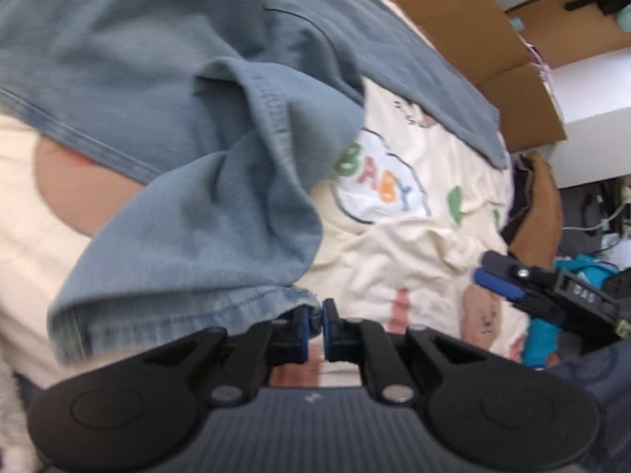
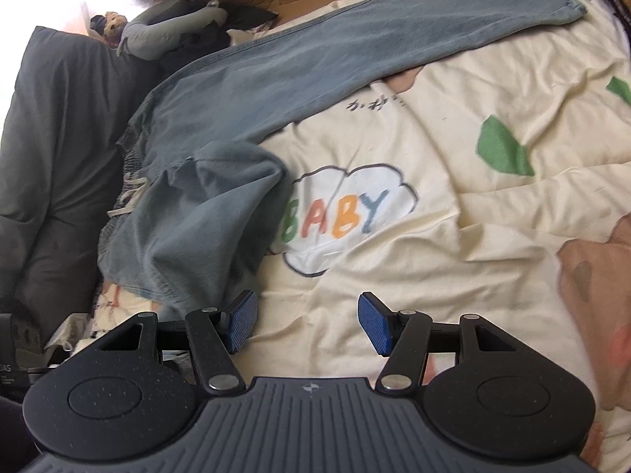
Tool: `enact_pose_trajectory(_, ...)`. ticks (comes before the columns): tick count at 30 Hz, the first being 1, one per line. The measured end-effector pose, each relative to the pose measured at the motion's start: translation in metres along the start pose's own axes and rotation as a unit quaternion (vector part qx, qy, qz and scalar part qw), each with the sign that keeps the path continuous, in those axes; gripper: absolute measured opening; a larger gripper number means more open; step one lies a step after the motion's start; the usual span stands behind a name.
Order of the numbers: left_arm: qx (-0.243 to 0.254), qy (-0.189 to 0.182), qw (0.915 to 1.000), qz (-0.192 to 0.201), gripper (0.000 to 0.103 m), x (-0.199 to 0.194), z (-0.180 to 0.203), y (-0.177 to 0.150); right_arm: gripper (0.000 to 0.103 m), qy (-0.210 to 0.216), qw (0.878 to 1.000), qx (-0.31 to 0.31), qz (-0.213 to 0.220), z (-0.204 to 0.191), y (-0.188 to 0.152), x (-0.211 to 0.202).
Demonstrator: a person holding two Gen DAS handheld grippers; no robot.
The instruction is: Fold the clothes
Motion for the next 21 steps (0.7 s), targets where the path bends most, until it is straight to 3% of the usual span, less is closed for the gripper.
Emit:
enact_pose_trajectory(6, 0.020, -0.028, 0.9993, -0.012, 0.007, 0.020, 0.020, 0.002, 0.064, 0.051, 0.998, 0.008, -0.023, -0.011, -0.002, 0.021)
enact_pose_trajectory(11, 0.040, -0.084, 0.9954, -0.021, 0.007, 0.031, 0.042, 0.001, 0.064, 0.073, 0.996, 0.027, -0.052, -0.010, -0.009, 0.043)
enact_pose_trajectory(18, 0.059, -0.080, 0.9941, -0.042, 0.008, 0.046, 0.045, -0.006, 0.064, 0.069, 0.991, 0.067, -0.096, 0.002, -0.026, 0.075)
enact_pose_trajectory(21, 0.066, -0.065, 0.9943, -0.052, 0.022, 0.044, 0.041, -0.011, 0.064, 0.070, 0.987, 0.075, -0.120, 0.004, -0.039, 0.086)
Point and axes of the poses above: each gripper's, at about its wrist camera, not at the fingertips, and x roughly the way its jaws point, z to its right, y to its top, the point moved 9 cm from there along x, roughly the way its jaws point, and after that the axes turned 10 degrees about -z, right-handed, at the moved point
